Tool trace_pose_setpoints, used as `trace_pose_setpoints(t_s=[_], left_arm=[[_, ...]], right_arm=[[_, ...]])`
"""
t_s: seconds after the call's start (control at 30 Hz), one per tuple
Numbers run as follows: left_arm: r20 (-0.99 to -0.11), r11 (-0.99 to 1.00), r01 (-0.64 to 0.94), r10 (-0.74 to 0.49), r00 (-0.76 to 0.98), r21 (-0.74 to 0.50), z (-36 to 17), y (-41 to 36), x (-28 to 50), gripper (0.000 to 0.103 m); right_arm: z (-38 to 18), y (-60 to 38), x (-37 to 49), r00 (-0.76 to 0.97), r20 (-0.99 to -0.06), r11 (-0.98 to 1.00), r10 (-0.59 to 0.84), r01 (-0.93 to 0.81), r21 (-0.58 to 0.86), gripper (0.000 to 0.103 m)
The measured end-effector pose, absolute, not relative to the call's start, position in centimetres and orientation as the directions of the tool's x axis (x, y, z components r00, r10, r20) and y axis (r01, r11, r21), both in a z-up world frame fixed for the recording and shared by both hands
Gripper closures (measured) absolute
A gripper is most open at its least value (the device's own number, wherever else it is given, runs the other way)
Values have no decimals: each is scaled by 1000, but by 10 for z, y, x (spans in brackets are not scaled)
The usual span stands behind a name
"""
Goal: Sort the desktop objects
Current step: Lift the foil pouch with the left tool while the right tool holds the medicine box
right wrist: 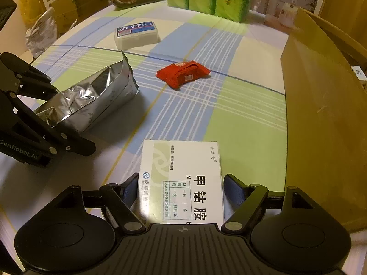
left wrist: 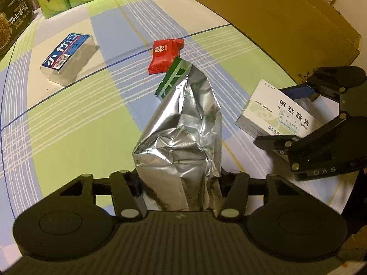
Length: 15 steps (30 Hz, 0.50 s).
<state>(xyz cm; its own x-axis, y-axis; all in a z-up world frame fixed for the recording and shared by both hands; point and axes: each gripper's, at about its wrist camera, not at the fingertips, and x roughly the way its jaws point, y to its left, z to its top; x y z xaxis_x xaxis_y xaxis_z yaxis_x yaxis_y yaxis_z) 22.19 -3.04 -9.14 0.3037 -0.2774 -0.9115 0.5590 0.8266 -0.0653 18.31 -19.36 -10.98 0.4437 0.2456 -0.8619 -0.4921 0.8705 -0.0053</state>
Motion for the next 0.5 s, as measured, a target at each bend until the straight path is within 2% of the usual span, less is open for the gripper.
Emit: trace_pose_setpoints(t_s=[0.2,0.27,0.3,0.5], left_arm=[[-900,838,540,-291,325,-76,-88,-25,221,56],[-893,845,528,-301,335,-87,-84,-22,221,56],[-889,847,523,-307,339,-93,-83,-20,221,56],[-876,848,514,-342,340,-132,-78,-18,220,56]], right_arm=[[-109,-192,181,423,-870,861,254,-508,4,28],[-109,-190,178,429,-869,858,247,-514,-10,30],[-109,-190,178,430,-867,858,252,-514,-6,35],[-100,-189,176,475,-839,866,266,-500,-8,35]])
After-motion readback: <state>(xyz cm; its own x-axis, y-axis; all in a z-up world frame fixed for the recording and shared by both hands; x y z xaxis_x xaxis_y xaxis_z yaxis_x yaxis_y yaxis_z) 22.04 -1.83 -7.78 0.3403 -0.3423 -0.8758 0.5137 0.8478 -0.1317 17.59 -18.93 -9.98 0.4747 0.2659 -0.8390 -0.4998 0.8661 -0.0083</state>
